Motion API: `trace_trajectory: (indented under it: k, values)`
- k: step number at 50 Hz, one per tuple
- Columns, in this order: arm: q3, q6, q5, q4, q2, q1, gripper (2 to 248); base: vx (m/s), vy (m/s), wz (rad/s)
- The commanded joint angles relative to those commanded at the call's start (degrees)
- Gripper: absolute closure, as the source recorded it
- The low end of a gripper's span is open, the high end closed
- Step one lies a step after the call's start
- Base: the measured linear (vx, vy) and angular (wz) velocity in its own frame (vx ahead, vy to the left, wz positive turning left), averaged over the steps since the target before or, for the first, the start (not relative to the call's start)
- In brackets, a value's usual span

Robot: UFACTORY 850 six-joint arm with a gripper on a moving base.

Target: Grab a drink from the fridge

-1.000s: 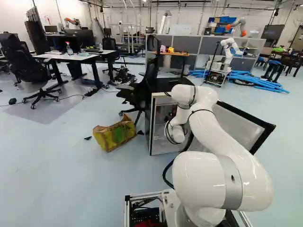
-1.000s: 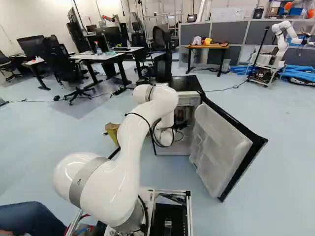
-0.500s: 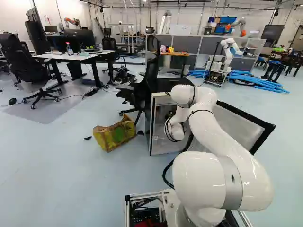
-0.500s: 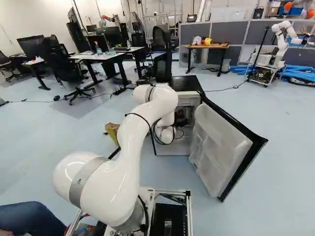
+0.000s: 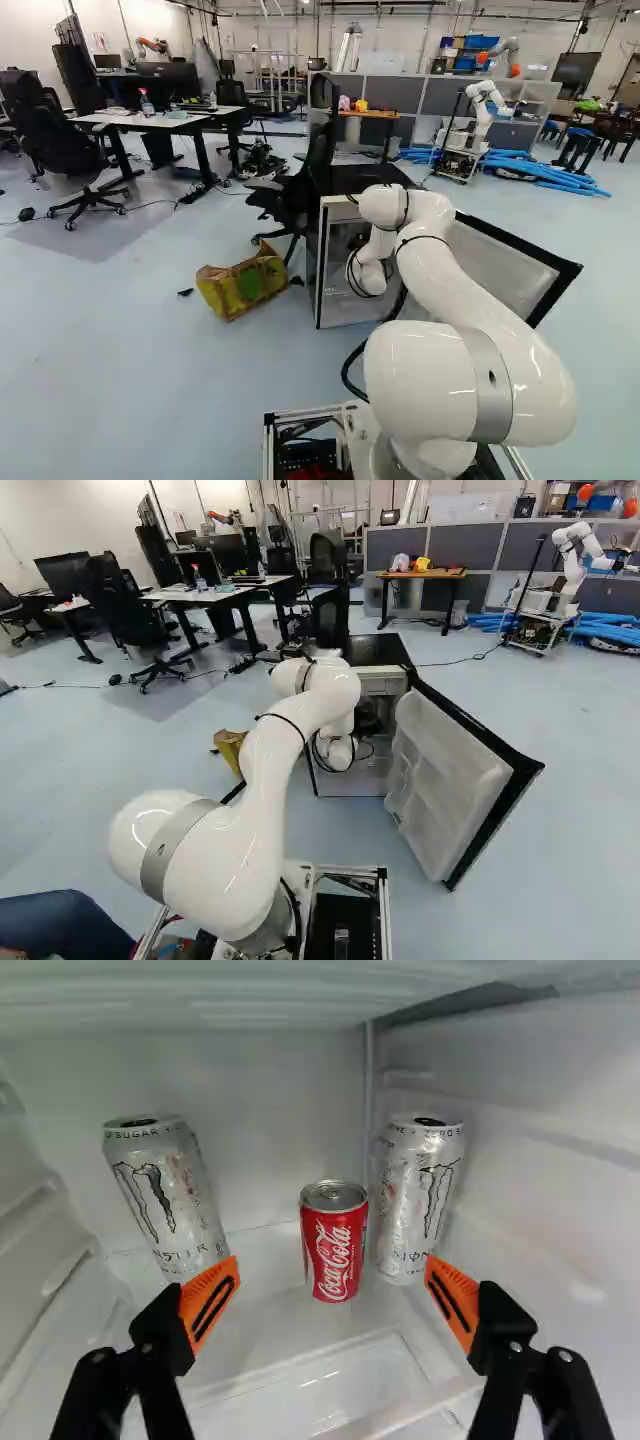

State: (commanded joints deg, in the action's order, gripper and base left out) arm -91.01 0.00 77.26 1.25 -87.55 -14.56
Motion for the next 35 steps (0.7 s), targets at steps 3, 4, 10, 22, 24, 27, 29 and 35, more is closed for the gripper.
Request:
trace_trajectory:
  k: [3,4,10,22,24,27,29,35]
  values:
    - [-0.3,0.0,-0.2,0.1,-0.2,0.0,3,0.000,0.000,0.000]
    - [-0.3,0.0,-0.3,0.2,-0.2,0.0,3,0.000,0.000,0.000]
    - [-0.3,0.0,-0.7,0.4,-0.2,0.0,3,0.000,0.000,0.000]
    - [-0.3,0.0,-0.7,0.4,-0.2,0.0,17,0.000,0.000,0.000]
    - [-0.3,0.0,-0.7,0.4,-0.2,0.0,17,0.000,0.000,0.000]
    - [-0.3,0.0,-0.7,0.4,-0.2,0.0,30,0.000,0.000,0.000]
    - [-0.3,0.0,-0.7,0.4,-0.2,0.0,30,0.000,0.000,0.000]
    - [-0.3,0.0,-0.7,0.4,-0.2,0.0,35,0.000,0.000,0.000]
